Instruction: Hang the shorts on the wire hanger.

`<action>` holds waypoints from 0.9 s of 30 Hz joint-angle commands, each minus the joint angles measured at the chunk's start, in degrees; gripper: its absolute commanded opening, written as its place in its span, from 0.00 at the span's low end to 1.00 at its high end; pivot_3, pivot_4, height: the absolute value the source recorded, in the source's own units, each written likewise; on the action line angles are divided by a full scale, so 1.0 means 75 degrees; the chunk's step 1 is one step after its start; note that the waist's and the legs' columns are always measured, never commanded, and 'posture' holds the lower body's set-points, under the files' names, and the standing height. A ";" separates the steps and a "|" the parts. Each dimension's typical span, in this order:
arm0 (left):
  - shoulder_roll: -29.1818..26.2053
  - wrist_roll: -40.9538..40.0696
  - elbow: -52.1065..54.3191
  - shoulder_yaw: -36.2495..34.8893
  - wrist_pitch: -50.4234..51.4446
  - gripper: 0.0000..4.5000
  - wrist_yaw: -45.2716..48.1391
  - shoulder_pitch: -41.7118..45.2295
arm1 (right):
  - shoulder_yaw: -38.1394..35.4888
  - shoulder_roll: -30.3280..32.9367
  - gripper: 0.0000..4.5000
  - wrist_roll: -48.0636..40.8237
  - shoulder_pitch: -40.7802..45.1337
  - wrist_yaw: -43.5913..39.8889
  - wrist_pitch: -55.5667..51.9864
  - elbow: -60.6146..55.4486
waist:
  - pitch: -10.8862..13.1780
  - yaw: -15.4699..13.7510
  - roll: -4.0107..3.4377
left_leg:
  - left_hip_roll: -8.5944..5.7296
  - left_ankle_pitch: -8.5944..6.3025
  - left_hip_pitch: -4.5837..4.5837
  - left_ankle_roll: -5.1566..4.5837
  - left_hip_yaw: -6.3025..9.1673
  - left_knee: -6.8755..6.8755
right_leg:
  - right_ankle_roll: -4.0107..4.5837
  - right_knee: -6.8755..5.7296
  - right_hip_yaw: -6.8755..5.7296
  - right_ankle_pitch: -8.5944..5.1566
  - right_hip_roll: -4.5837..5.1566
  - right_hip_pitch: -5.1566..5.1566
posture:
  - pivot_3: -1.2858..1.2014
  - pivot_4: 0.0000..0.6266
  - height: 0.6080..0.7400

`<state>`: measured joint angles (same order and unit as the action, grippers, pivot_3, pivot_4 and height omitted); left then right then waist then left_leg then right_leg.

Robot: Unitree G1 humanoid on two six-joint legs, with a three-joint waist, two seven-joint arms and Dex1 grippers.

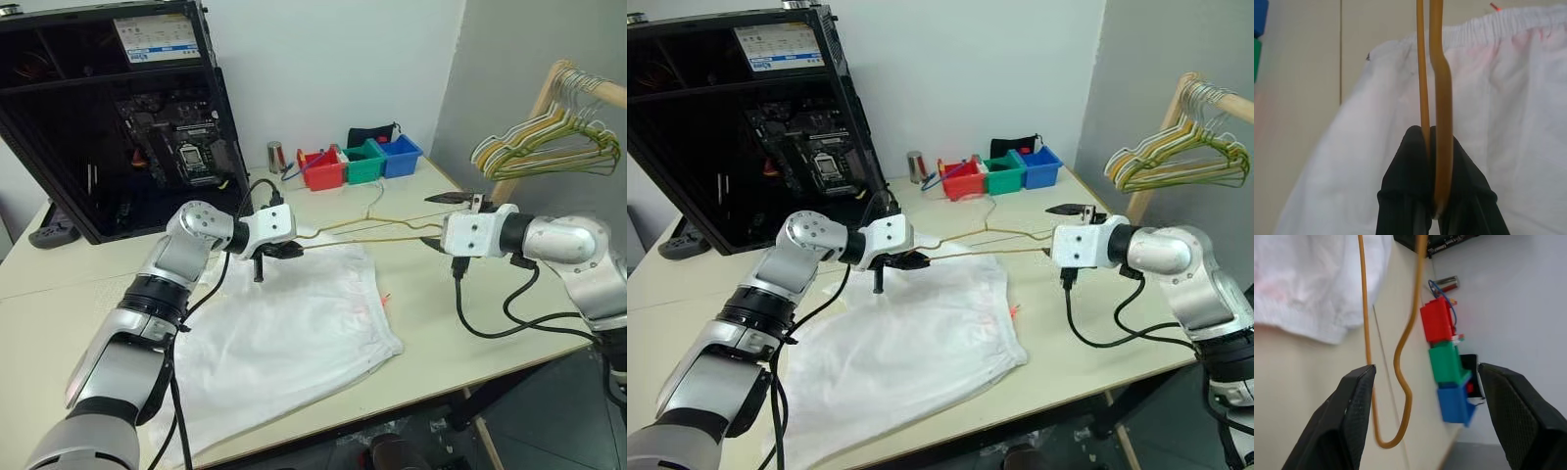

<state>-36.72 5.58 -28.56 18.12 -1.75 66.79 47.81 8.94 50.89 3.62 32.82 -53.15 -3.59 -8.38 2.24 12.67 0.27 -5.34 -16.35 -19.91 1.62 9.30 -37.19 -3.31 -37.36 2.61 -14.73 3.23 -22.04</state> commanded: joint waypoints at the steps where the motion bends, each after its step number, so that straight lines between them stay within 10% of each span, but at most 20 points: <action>1: 0.0100 0.0143 0.0119 -0.0251 -0.0792 0.00 -0.0658 -0.0004 | -0.0270 0.0294 0.74 -0.0597 0.0046 -0.0715 -0.1415 -0.0602 | 0.0000 -0.0021 0.0001 | -0.0001 -0.0001 -0.0003 -0.0001 0.0003 -0.0001 | 0.0000 0.0001 -0.0003 0.0000 0.0000 0.0000 | 0.42 0.00 1.00; 27: 0.0190 0.0923 0.0045 -0.0178 -0.3172 0.00 -0.2062 -0.0155 | 0.0337 0.0001 0.66 0.0559 0.0449 -0.0527 -0.1039 0.1032 | -0.0003 -0.0084 0.0003 | -0.0006 -0.0001 -0.0007 -0.0002 0.0000 -0.0005 | -0.0005 -0.0012 -0.0009 0.0002 0.0007 -0.0006 | 0.43 0.00 1.00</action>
<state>-34.59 12.63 -28.89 18.04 -24.69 51.92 45.75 12.71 50.80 7.77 34.74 -57.32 -12.64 0.22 2.22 12.04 0.29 -5.38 -16.36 -19.96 1.61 9.30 -37.23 -3.35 -37.46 2.54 -14.71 3.29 -22.08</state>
